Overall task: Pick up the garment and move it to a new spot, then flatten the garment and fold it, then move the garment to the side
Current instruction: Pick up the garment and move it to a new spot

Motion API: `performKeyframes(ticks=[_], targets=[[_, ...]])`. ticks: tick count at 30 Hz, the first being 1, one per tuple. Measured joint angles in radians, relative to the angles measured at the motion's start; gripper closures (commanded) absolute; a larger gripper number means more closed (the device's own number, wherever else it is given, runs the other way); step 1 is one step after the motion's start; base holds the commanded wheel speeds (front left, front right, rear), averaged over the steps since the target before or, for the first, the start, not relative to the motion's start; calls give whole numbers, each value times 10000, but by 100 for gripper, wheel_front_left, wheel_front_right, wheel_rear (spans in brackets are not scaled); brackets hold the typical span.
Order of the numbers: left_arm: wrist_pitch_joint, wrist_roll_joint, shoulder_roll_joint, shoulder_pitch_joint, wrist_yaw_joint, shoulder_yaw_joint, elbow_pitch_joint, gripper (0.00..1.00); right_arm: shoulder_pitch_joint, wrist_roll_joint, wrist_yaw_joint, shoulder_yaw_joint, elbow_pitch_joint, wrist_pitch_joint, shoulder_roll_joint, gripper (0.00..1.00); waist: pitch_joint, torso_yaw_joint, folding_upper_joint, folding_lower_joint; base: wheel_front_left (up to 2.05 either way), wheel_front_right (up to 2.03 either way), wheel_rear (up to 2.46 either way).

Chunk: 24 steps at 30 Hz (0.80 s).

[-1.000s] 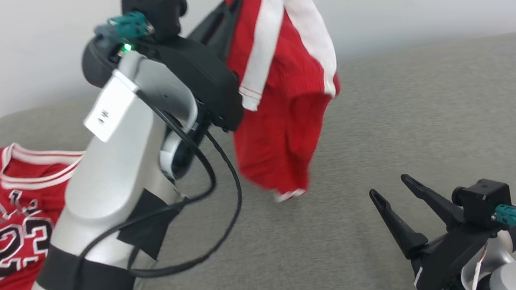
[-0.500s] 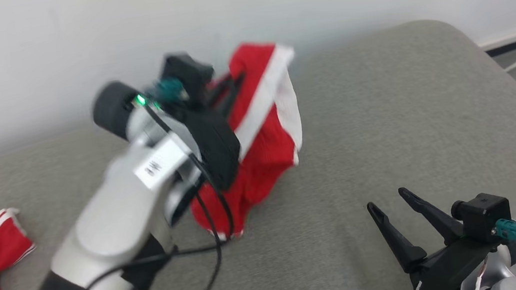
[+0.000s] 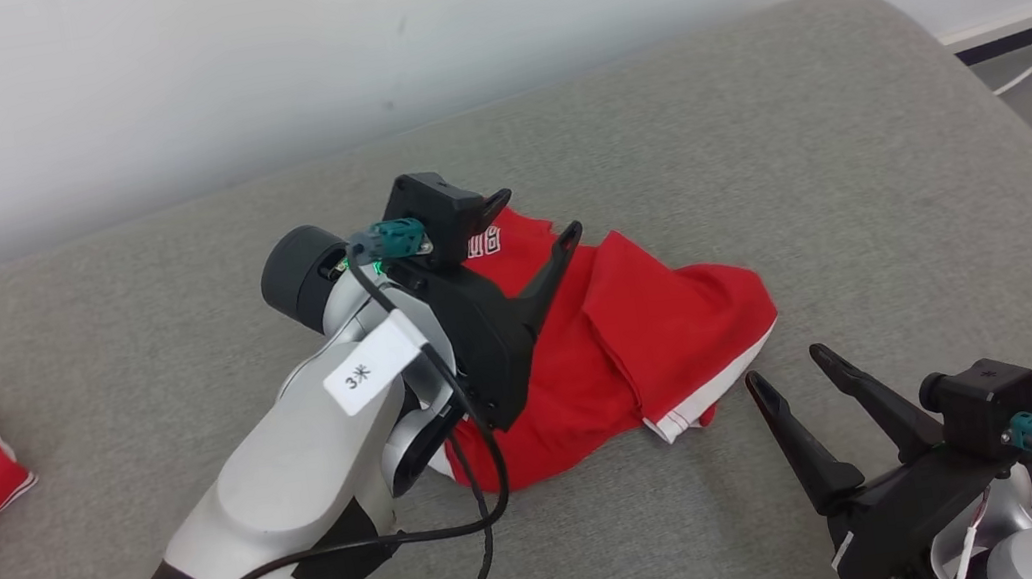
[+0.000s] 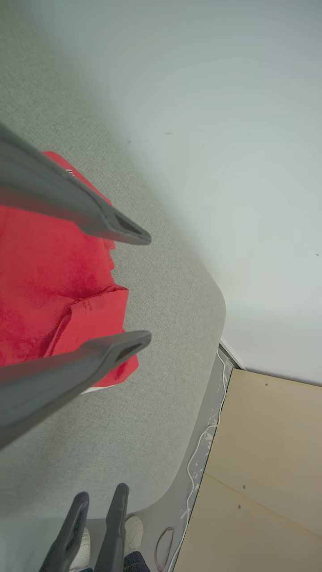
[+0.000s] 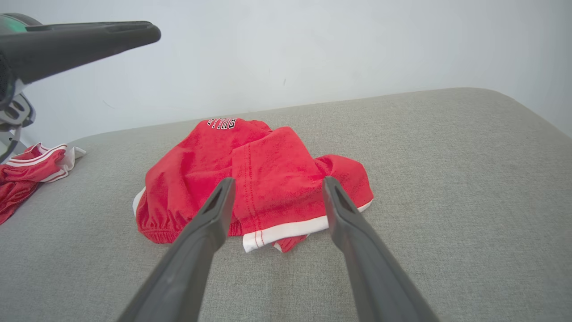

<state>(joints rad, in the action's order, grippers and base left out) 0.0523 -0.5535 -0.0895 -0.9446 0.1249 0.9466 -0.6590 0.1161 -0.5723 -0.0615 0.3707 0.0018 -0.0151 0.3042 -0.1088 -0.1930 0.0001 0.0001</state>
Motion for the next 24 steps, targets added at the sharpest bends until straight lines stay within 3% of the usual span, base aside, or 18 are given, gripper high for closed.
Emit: performKeyframes(ticks=[9,16,24], targets=[[-673,-483,-144,353,0,-539,-8,0,1,-12,-2,-136,84,-44,27,0,-10,688,0,0,0,0,0],[-1034,-566,-963,1522,-130,-727,46,0,-47,-88,-13,-178,263,-117,46,0,227,1227,0,0,0,0,0],[-1323,-913,-1369,3149,-476,-698,564,0,-515,-173,-105,-286,211,-169,69,0,651,1600,0,-3,0,0,0]])
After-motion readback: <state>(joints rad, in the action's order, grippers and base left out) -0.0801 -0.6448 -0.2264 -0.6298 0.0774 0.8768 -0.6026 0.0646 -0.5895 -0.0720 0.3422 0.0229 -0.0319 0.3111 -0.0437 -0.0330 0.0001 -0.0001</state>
